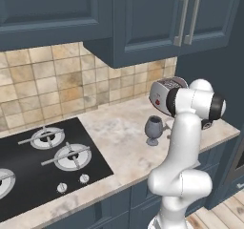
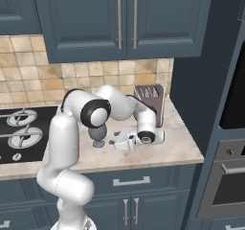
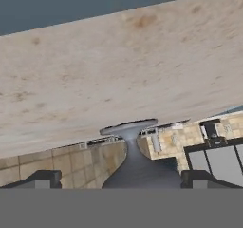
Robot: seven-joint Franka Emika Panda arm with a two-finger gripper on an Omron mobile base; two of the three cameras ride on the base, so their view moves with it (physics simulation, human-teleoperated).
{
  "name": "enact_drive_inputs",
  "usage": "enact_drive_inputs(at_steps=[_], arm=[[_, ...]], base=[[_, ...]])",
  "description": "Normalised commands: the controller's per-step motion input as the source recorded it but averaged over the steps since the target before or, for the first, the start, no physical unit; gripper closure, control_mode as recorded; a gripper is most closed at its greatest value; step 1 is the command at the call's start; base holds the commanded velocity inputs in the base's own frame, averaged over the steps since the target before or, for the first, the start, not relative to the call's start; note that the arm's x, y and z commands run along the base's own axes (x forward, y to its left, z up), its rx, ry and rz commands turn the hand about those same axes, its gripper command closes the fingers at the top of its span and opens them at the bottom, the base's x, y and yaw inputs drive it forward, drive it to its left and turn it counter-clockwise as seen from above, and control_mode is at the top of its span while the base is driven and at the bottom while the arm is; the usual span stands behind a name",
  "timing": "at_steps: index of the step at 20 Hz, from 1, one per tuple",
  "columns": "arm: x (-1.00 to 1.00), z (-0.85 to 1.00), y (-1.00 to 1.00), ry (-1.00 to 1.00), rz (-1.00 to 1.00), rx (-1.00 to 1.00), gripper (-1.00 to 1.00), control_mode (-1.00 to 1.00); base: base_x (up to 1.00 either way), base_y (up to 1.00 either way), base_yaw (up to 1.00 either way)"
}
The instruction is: Retrieve the wine glasses from the counter and place one next to each plate.
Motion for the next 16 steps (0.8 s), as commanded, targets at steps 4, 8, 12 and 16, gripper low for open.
enact_drive_inputs(at_steps=[4, 8, 12, 16], arm=[[-0.06, -0.03, 0.1, 0.01, 0.01, 0.01, -1.0, -1.0], [0.0, -0.06, 0.21, 0.03, 0.01, 0.01, -1.0, -1.0], [0.0, -0.08, 0.23, 0.04, 0.0, 0.0, -1.0, -1.0], [0.0, -0.15, 0.21, 0.07, 0.0, 0.0, -1.0, -1.0]], base=[[0.0, 0.0, 0.0], [0.0, 0.0, 0.0], [0.0, 0.0, 0.0], [0.0, 0.0, 0.0]])
